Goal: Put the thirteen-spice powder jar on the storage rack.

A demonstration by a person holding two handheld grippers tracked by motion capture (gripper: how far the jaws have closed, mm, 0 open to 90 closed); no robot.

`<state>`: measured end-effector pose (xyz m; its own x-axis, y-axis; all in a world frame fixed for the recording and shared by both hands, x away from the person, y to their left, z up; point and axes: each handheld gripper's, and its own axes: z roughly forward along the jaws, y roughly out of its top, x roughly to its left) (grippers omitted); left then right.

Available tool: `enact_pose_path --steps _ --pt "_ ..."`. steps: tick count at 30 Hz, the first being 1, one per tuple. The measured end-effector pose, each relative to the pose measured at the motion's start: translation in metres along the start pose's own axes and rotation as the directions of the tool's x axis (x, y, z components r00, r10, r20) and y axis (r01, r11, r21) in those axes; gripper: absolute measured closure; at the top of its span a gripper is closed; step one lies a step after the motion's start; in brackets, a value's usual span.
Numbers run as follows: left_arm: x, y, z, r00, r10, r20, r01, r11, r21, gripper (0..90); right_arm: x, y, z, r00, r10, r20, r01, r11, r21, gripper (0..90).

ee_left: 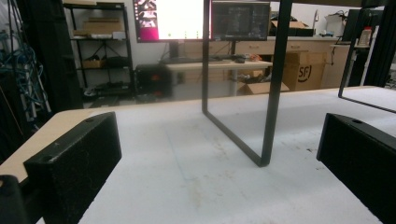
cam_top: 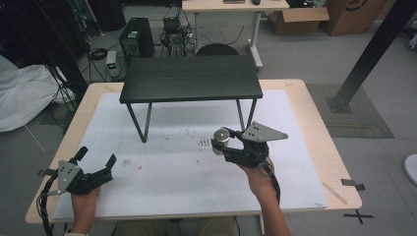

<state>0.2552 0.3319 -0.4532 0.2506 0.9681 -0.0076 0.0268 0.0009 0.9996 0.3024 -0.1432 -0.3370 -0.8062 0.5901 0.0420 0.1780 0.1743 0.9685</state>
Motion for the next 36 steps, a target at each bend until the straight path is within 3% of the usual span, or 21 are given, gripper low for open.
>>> enact_pose_path --steps 15,36 --pt "0.000 0.000 0.000 1.0000 0.001 0.000 -0.001 1.0000 0.001 0.2 -0.001 0.045 0.000 0.9988 -0.030 -0.039 0.029 0.999 -0.013 48.8" --pt "0.000 0.000 0.000 1.0000 0.001 0.001 -0.001 1.0000 -0.001 0.2 -0.004 0.109 0.021 0.9890 -0.076 -0.127 0.069 0.996 -0.057 48.8"
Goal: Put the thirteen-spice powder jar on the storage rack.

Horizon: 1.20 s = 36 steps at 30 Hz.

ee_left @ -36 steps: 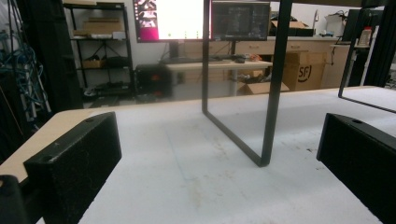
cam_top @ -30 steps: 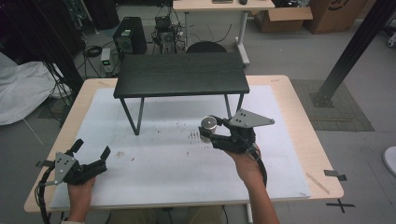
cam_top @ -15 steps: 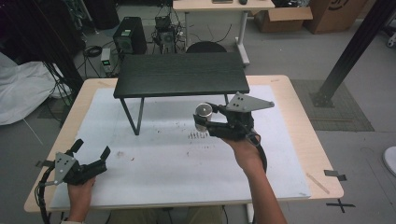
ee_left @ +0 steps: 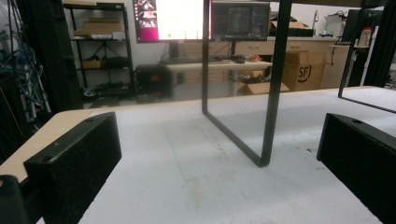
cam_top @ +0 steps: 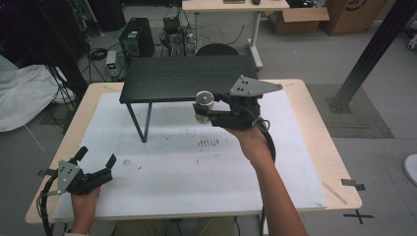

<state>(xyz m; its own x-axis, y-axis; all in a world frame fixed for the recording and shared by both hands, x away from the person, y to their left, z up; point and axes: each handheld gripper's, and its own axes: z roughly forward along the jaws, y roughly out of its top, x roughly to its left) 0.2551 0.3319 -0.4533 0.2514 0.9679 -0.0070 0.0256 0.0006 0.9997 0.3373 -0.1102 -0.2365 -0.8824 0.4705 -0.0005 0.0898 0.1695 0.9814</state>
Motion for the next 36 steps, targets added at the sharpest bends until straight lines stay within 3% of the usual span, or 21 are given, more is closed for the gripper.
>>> enact_pose_path --steps 19,28,36 --pt "0.000 0.000 0.000 1.0000 -0.001 0.000 0.001 1.0000 -0.001 0.2 -0.017 0.039 0.017 0.9999 -0.006 -0.015 0.006 0.999 -0.035 48.8" --pt "0.000 0.000 0.000 1.0000 -0.001 0.000 0.001 1.0000 -0.002 0.2 -0.035 0.060 0.042 0.9999 -0.012 0.007 0.012 0.999 -0.039 48.8" --pt "0.000 0.000 0.000 1.0000 -0.001 0.001 0.001 1.0000 -0.002 0.3 -0.051 0.067 0.065 0.9992 0.008 0.040 -0.006 0.999 -0.042 48.8"
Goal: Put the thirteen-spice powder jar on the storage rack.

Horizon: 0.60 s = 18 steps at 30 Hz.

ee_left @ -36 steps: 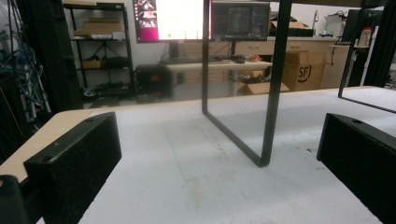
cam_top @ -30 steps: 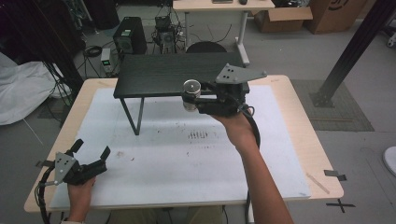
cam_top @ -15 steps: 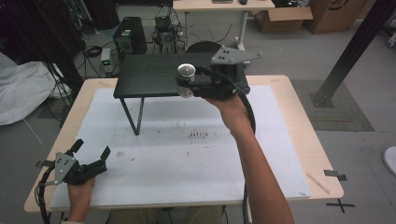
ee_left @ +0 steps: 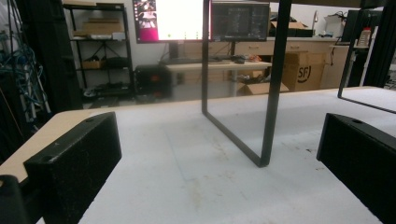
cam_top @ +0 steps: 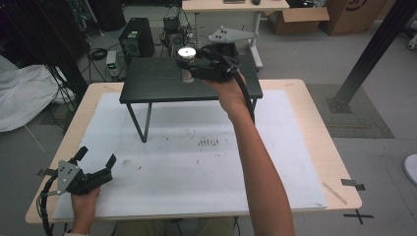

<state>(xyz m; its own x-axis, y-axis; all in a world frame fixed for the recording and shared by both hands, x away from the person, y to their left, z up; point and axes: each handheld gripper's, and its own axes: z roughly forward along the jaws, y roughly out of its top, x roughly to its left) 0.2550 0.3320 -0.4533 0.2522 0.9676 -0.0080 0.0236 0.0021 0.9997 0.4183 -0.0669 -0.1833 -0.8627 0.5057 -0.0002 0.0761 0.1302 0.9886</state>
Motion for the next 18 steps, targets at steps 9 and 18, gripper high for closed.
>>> enact_pose_path --steps 9,18 --pt "0.000 0.000 0.000 1.0000 0.000 0.002 0.000 1.0000 0.001 0.2 -0.021 -0.006 0.032 0.9935 0.024 0.111 -0.029 0.999 0.042 48.8" --pt "0.000 0.000 0.000 1.0000 -0.003 0.006 0.003 1.0000 -0.002 0.2 -0.042 -0.020 0.049 0.9816 0.063 0.180 -0.082 0.992 0.100 48.8"
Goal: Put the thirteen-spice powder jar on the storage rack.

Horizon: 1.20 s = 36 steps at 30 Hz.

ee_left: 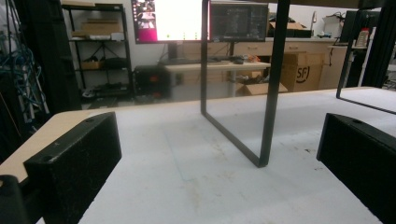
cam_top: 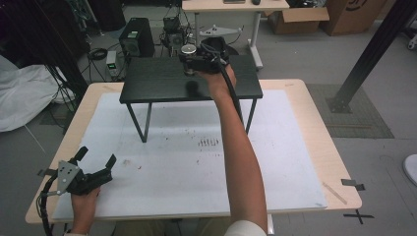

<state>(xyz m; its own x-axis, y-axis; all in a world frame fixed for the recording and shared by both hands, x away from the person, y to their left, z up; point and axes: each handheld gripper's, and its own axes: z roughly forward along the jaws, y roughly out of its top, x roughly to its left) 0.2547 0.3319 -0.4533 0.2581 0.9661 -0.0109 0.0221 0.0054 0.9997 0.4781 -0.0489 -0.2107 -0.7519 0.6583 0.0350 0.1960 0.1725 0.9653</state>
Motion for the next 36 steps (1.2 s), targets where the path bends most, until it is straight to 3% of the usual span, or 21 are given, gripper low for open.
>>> enact_pose_path --steps 6,16,29,36 --pt "0.000 0.000 0.000 1.0000 0.003 0.001 -0.003 1.0000 0.000 0.2 -0.009 -0.006 0.009 0.9994 0.034 0.004 -0.034 0.999 0.035 48.7" --pt "0.000 0.000 0.000 1.0000 0.004 0.004 -0.004 1.0000 0.000 0.2 -0.011 -0.012 0.015 0.9985 0.051 -0.021 -0.050 0.995 0.082 48.6" --pt "0.000 0.000 0.000 1.0000 0.005 0.004 -0.005 1.0000 0.001 0.2 -0.013 -0.014 0.013 0.9972 0.065 -0.036 -0.062 0.995 0.077 48.1" --pt "0.000 0.000 0.000 1.0000 0.005 0.004 -0.005 1.0000 0.002 0.2 -0.012 -0.012 0.009 0.9967 0.062 -0.053 -0.059 0.997 0.045 42.3"
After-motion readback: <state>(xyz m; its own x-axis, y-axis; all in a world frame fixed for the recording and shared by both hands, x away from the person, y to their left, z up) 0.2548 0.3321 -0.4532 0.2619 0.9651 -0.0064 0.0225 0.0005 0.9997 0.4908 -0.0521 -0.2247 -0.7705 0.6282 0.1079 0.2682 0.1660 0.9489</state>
